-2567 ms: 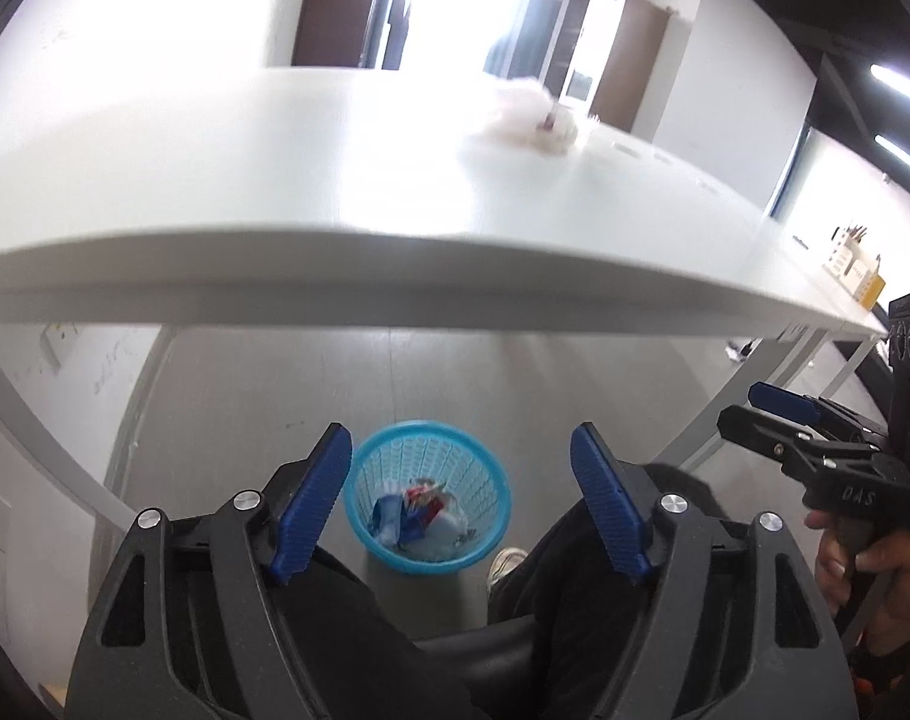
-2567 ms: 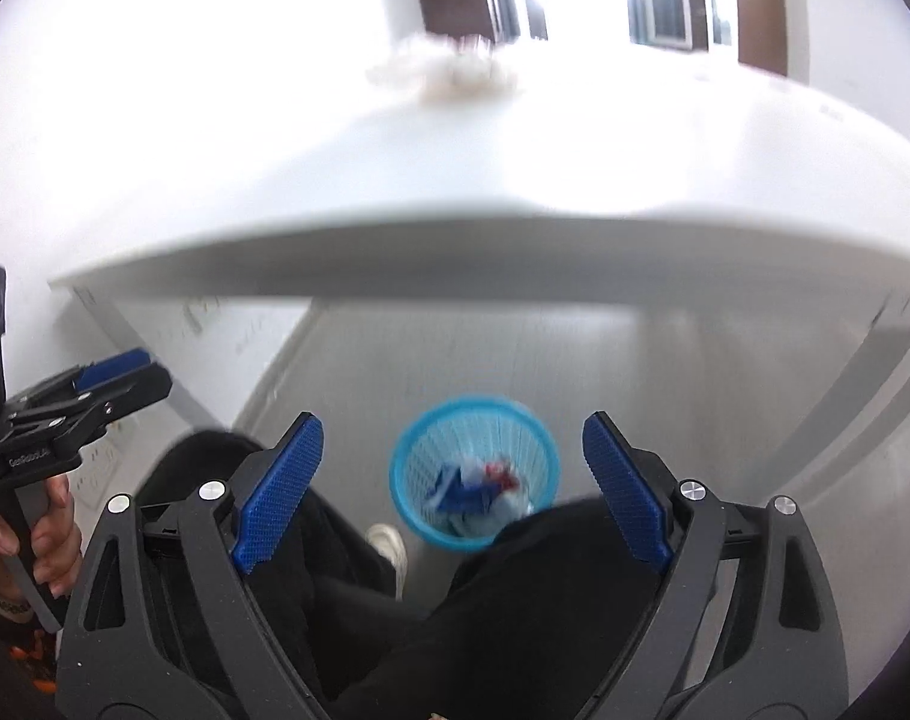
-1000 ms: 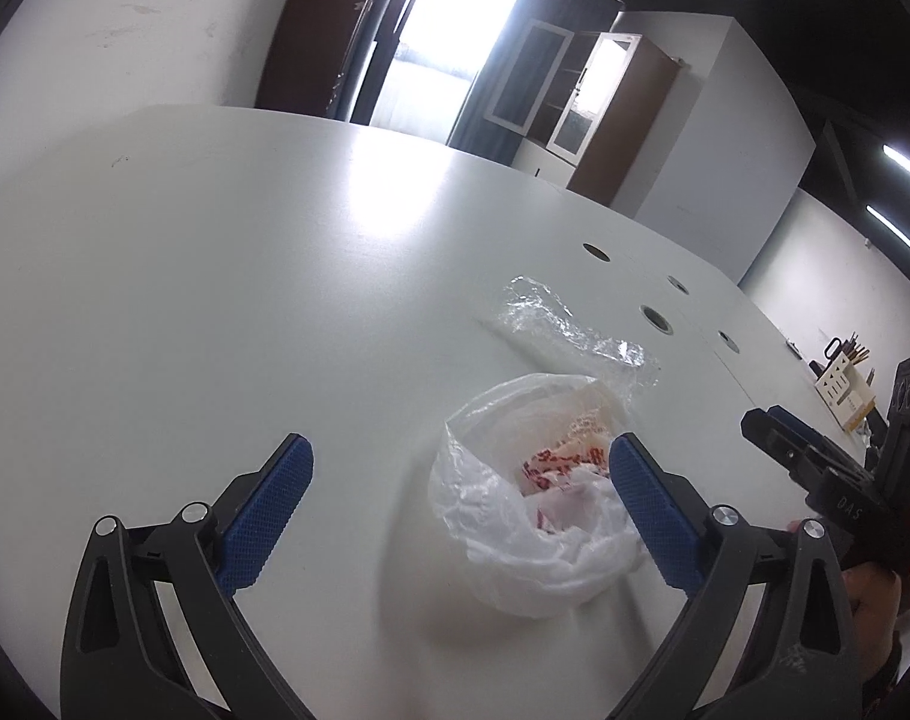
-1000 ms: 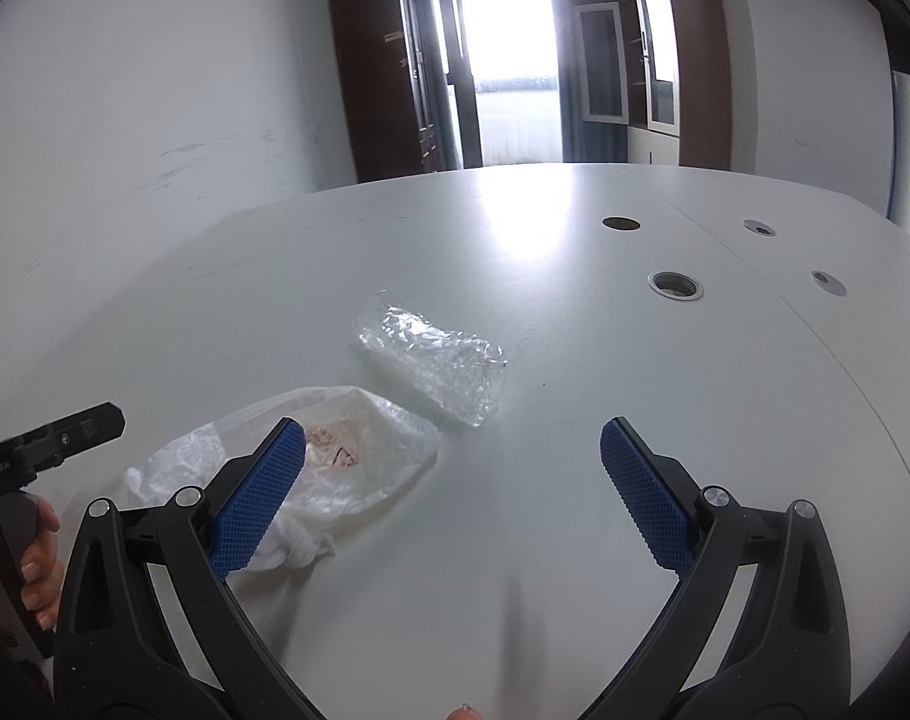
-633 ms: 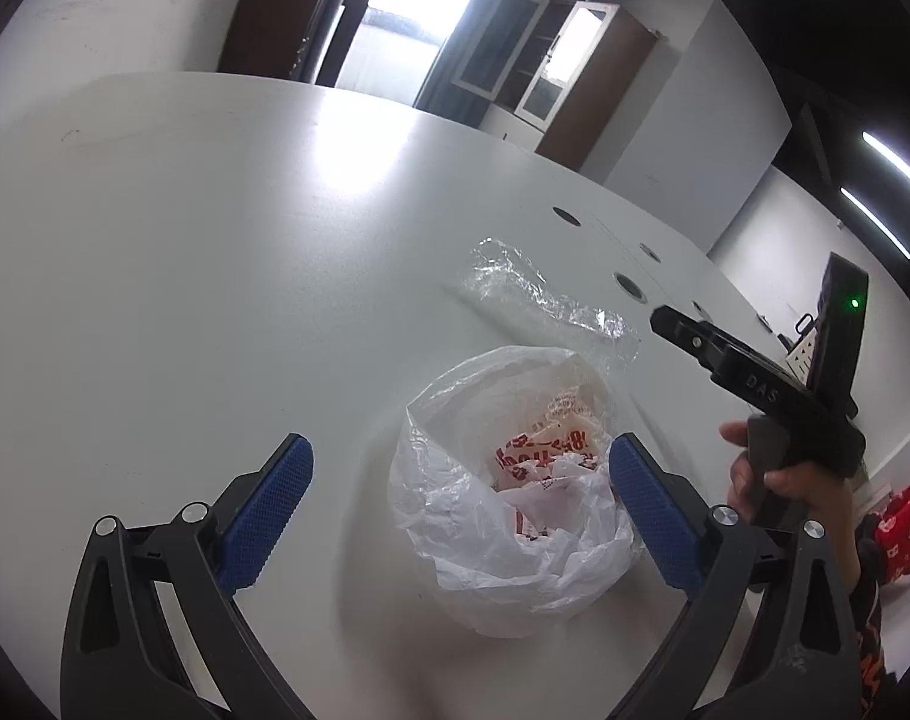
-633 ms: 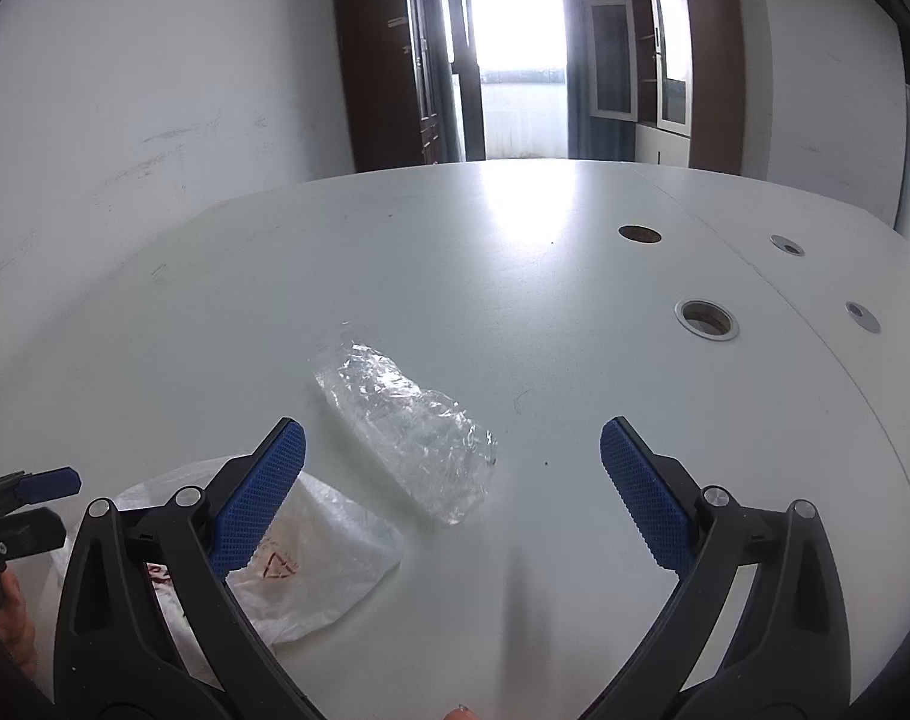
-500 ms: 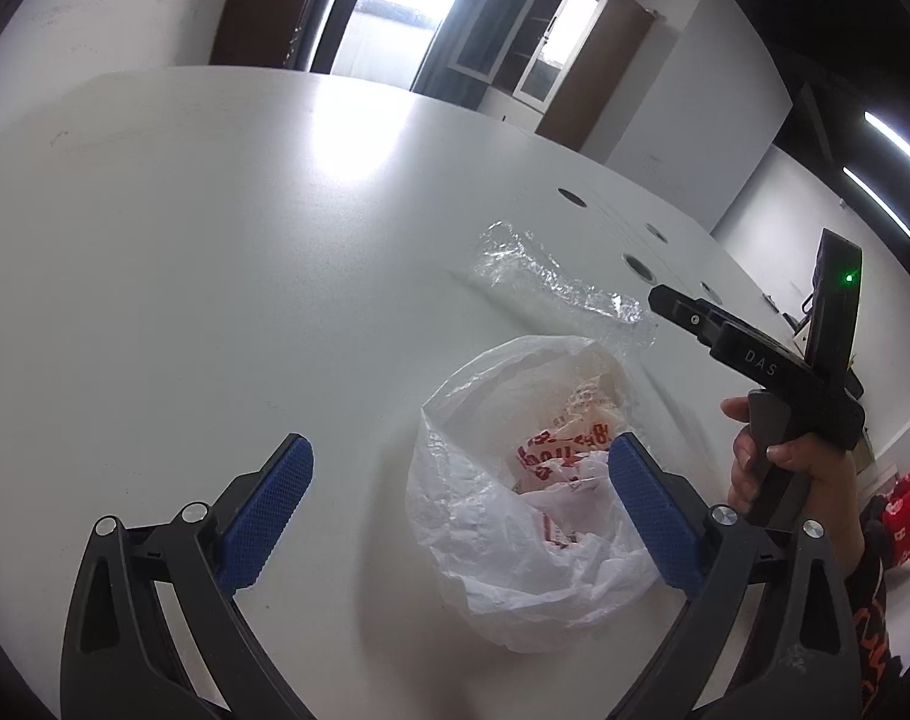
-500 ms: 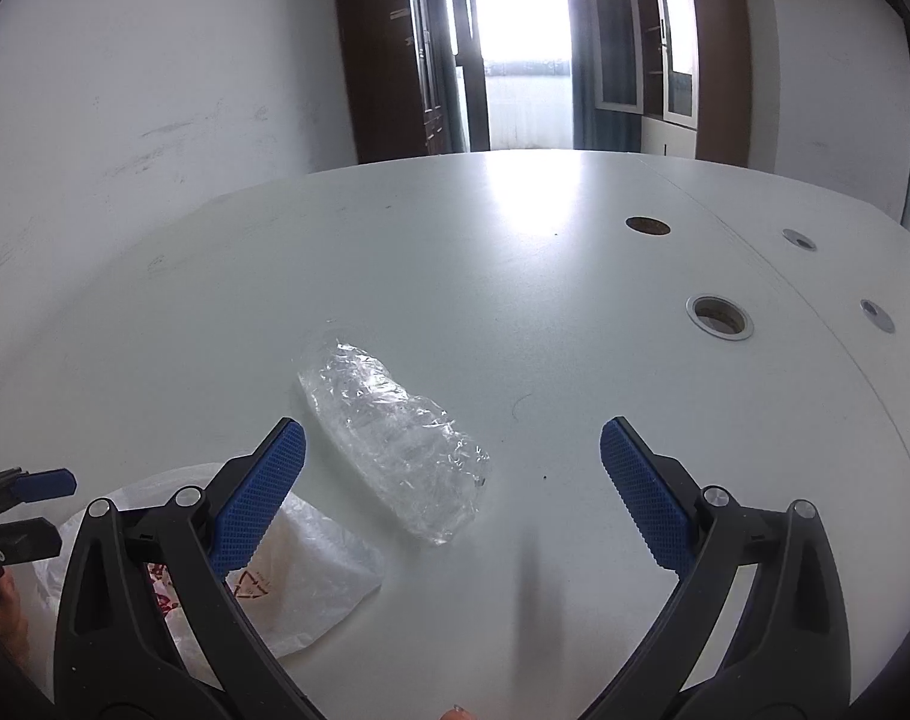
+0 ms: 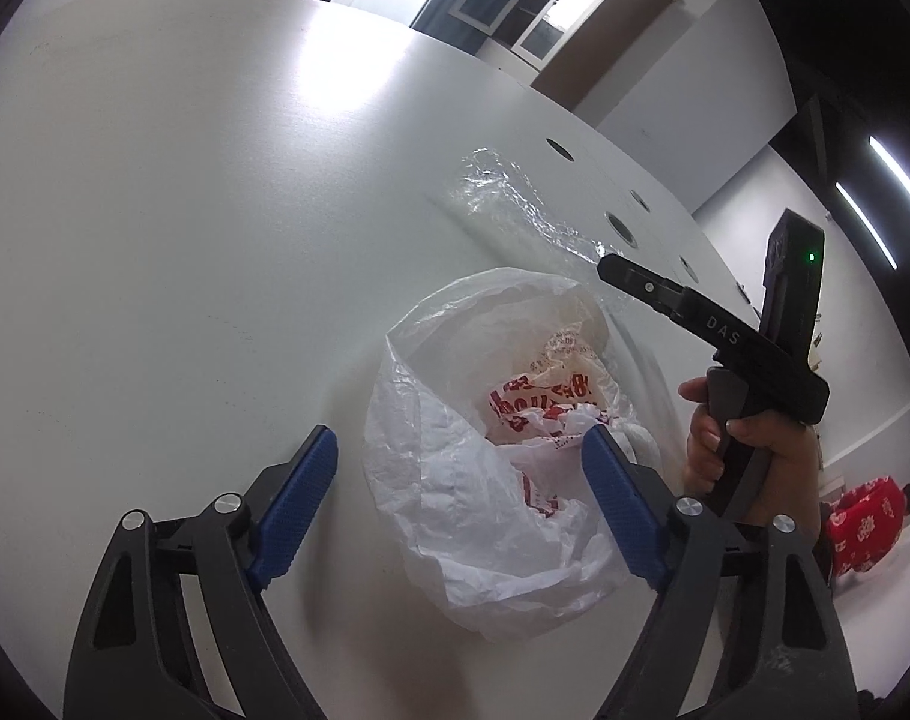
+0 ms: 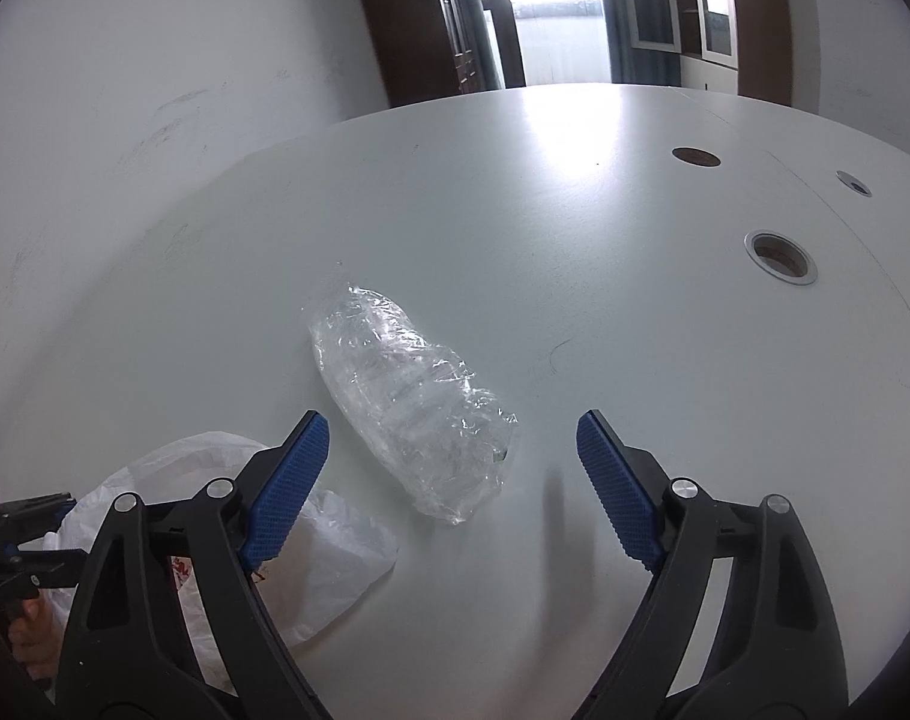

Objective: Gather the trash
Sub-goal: 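Grasp the white red-print bag with left tool while right tool grasps clear bag, then carry the white bag and clear bag down over the blue wastebasket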

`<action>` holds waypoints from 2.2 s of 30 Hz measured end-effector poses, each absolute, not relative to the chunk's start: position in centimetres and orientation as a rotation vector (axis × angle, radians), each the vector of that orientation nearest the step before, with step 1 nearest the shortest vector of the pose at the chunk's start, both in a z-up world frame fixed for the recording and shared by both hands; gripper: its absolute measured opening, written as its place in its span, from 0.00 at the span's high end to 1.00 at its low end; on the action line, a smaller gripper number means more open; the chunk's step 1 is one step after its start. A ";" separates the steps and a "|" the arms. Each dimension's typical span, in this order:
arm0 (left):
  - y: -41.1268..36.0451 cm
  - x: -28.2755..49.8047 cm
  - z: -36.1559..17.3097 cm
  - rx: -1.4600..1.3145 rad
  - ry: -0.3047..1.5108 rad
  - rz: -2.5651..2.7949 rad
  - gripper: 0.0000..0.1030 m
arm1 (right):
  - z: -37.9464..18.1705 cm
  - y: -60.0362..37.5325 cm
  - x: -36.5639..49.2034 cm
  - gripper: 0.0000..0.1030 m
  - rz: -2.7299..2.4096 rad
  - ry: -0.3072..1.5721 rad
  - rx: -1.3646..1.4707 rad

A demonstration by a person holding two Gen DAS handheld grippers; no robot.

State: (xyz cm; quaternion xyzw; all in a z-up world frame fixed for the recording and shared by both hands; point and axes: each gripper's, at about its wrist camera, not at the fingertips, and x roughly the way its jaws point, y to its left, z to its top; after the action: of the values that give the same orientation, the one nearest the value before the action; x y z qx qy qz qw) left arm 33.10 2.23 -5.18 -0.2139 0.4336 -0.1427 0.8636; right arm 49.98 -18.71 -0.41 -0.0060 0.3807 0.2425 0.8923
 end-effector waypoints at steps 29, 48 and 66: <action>5.2 25.5 -1.3 -0.377 0.657 -0.173 0.92 | 4.3 -22.0 39.2 0.78 0.444 0.602 0.015; 4.5 7.3 2.7 -0.421 0.515 -0.105 0.92 | 6.1 -23.0 18.9 0.78 0.470 0.512 -0.042; 2.2 -4.1 1.5 -0.366 0.564 -0.102 0.92 | 2.5 -26.9 2.6 0.78 0.579 0.543 -0.174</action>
State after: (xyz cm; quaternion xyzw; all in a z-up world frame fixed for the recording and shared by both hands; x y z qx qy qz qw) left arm -4.14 2.23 1.51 -0.1794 0.2765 -0.0500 0.9428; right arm 2.63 -26.88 2.52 -0.0844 0.2639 0.2815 0.9187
